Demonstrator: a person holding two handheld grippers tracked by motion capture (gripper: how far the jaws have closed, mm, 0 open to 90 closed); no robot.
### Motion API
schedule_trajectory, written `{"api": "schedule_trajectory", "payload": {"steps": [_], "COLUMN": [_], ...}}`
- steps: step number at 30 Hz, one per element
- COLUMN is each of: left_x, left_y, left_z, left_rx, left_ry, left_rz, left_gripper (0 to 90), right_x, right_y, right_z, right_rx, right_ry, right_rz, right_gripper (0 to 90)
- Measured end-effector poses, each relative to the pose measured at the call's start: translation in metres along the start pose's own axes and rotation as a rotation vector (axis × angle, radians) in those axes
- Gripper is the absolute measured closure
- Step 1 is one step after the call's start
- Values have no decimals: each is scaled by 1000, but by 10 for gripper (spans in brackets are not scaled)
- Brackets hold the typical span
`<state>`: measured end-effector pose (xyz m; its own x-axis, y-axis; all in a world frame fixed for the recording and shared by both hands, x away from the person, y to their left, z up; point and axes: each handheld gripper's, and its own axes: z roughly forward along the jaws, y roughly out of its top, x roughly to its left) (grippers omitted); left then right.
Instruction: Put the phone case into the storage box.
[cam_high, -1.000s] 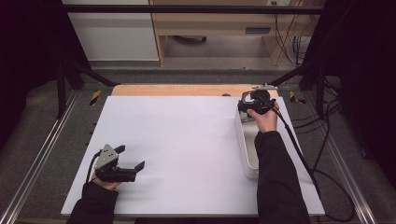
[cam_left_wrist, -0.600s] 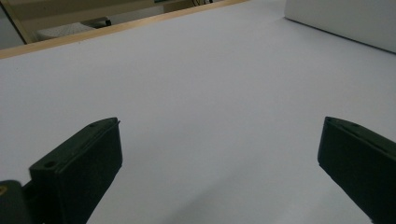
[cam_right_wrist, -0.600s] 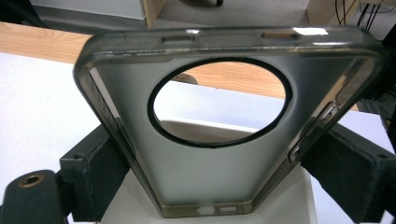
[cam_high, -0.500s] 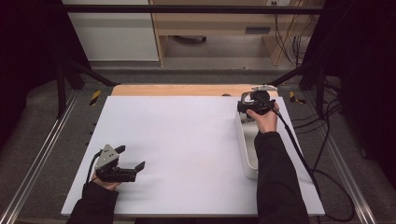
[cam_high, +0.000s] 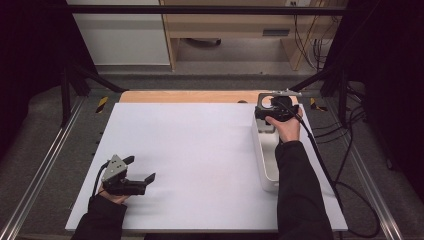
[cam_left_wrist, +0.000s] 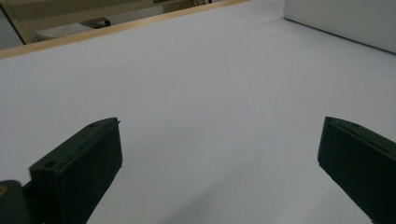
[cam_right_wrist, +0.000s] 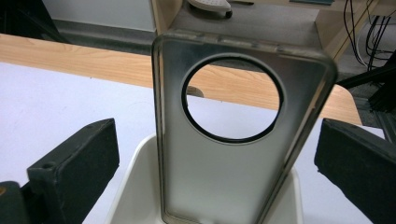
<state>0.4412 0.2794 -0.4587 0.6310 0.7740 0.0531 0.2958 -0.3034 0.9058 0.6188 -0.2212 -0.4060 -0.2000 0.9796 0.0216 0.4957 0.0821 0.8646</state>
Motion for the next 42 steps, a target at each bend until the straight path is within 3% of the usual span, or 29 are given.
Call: {"api": "schedule_trajectory", "payload": {"steps": [11, 17, 31, 35, 42], "left_x": [-1, -1, -1, -1, -2], "left_y": [0, 0, 1, 2, 2], "left_z": [0, 0, -1, -1, -1], "left_rx": [-3, -5, -14, -15, -12], "left_ry": [-6, -8, -19, -22, -27], "left_rz": [-5, -8, -11, -10, -12], "left_gripper": [0, 0, 0, 0, 0], "right_x": [2, 11, 28, 25, 12], "right_y": [1, -2, -23, -35, -58], "right_z": [-26, -50, -99, -110, -128], "right_rx": [-38, -72, -144, -165, -210], "right_ry": [80, 189, 357, 399, 452], "right_rz": [-28, -75, -152, -182, -182], "right_gripper": [6, 5, 5, 6, 5]}}
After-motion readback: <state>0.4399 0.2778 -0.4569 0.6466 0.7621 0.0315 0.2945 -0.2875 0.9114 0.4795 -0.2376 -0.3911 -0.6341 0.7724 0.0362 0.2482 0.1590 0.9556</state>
